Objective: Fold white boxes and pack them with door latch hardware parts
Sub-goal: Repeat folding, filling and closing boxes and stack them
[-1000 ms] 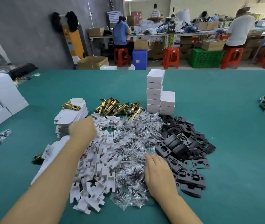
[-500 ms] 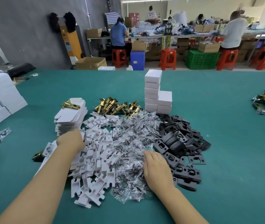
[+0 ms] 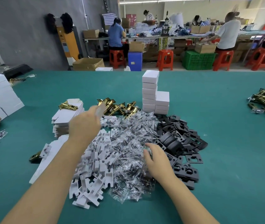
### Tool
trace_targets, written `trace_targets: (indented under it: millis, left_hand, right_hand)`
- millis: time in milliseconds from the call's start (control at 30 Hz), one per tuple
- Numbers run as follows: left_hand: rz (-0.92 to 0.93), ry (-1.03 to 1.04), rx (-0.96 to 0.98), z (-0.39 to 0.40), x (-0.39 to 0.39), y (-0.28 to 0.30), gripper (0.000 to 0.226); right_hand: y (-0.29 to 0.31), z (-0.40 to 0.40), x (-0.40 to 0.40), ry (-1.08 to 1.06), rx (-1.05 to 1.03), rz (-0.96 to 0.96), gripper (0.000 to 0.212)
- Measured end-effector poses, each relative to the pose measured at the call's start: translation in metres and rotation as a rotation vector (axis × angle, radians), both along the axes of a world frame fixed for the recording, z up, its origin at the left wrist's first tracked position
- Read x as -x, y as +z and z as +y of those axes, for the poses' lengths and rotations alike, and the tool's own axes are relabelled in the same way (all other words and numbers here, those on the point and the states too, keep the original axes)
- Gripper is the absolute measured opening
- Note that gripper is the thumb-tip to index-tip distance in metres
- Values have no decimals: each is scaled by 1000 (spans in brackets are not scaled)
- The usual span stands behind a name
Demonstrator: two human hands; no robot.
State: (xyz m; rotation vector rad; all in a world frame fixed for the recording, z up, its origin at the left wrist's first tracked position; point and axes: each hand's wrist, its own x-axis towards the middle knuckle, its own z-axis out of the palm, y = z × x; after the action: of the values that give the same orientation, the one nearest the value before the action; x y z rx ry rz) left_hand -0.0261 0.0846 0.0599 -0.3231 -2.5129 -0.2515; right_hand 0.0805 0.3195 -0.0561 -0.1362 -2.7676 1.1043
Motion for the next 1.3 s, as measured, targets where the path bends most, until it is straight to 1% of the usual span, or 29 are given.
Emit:
trace_targets:
  millis: [33, 67, 100, 167, 200, 233, 267, 333, 367, 400, 433, 467, 500, 533, 567, 633, 667, 800, 900, 1033, 1100, 1233, 1300]
  left_hand:
    - [16, -116, -195, 10, -6, 8, 34]
    - [-39, -219, -399, 19, -13, 15, 33]
    - [-136, -321, -585, 29, -20, 19, 31]
    - [-389, -491, -907, 50, -36, 22, 29]
    - [-524, -525, -1040, 60, -45, 19, 30]
    - [-634, -528, -1138, 69, -53, 15, 31]
    - [-705, -521, -1205, 78, -59, 9, 33]
    - [-754, -512, -1290, 92, -66, -8, 35]
    - [-745, -511, -1284, 97, -68, -16, 42]
    - [-705, -516, -1201, 100, -69, -24, 56]
    - [-638, -519, -1024, 101, -70, -31, 72]
    - [-567, -509, -799, 101, -70, -38, 81]
    - [-516, -513, -617, 101, -70, -42, 84]
    - [-510, -523, -517, 101, -70, -44, 83]
    - [-539, -531, -503, 100, -71, -44, 80]
    - [-618, -541, -580, 99, -69, -45, 77]
    - [-628, -541, -611, 99, -69, -45, 77]
    - [-598, -516, -633, 102, -72, -45, 76]
    - [-599, -492, -648, 103, -73, -46, 74]
    - [-580, -489, -649, 104, -71, -47, 56]
    - [-574, -485, -655, 104, -70, -47, 52]
    - [-579, -475, -680, 104, -67, -47, 66]
    - [-593, -476, -689, 103, -67, -49, 67]
  right_hand:
    - [7, 0, 0, -19, 75, 26, 46]
    - [15, 0, 0, -29, 192, 33, 47]
    - [26, 0, 0, -16, 348, 16, 49]
    - [47, 0, -2, 60, 693, -66, 53]
    - [56, 1, -2, 116, 852, -114, 53]
    - [63, 2, -3, 169, 984, -152, 55]
    - [67, 3, -4, 198, 1088, -180, 51]
    - [71, 6, -5, 168, 1233, -220, 52]
    - [70, 7, -5, 141, 1301, -231, 52]
    - [68, 10, -5, 118, 1349, -240, 53]
    - [67, 12, -5, 115, 1380, -244, 54]
    - [66, 14, -5, 118, 1401, -251, 57]
    - [65, 17, -5, 124, 1419, -272, 59]
    - [65, 19, -4, 142, 1436, -294, 60]
    - [65, 21, -5, 170, 1448, -304, 60]
    - [63, 26, -5, 211, 1454, -297, 61]
    - [62, 28, -5, 214, 1450, -291, 60]
    - [54, 34, -6, 245, 1467, -289, 61]
    - [51, 34, -5, 256, 1495, -306, 57]
    - [49, 32, -6, 249, 1509, -298, 54]
    - [47, 32, -6, 237, 1488, -302, 54]
    - [45, 33, -4, 207, 1423, -332, 62]
    - [46, 33, -4, 215, 1411, -338, 64]
